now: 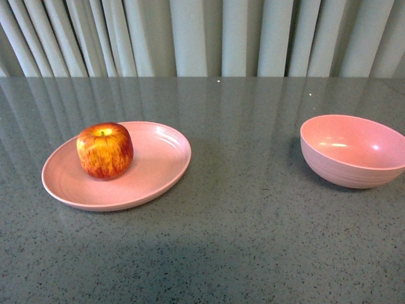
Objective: Move apple from plate to bowl
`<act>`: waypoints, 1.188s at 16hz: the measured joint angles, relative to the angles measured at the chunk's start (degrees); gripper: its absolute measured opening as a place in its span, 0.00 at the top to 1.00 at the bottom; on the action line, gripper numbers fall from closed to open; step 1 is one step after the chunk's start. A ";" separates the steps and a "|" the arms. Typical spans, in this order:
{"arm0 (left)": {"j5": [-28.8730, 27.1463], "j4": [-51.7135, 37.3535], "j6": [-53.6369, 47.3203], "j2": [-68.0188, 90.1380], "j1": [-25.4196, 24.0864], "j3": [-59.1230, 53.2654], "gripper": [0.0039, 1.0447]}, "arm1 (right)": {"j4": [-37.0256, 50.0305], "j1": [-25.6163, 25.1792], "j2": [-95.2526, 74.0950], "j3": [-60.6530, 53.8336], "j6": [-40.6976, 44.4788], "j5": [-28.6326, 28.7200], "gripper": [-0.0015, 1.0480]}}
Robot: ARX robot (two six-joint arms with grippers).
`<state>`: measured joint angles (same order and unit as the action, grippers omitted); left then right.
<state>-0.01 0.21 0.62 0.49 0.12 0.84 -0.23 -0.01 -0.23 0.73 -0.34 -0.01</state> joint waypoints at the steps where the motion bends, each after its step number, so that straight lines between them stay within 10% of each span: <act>1: 0.00 0.00 0.00 0.00 0.00 0.00 0.06 | -0.02 0.00 0.00 0.00 0.00 0.00 0.06; 13: 0.00 0.00 0.00 0.00 0.00 0.00 0.06 | -0.15 0.90 -0.31 0.04 -0.98 -2.51 0.06; 19: -0.02 0.00 0.00 0.00 0.00 0.00 0.06 | 23.76 -0.20 -28.15 11.17 -5.64 -5.07 0.06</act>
<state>-0.03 0.21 0.62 0.49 0.12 0.84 23.53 -0.21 -28.38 11.90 -5.98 -5.08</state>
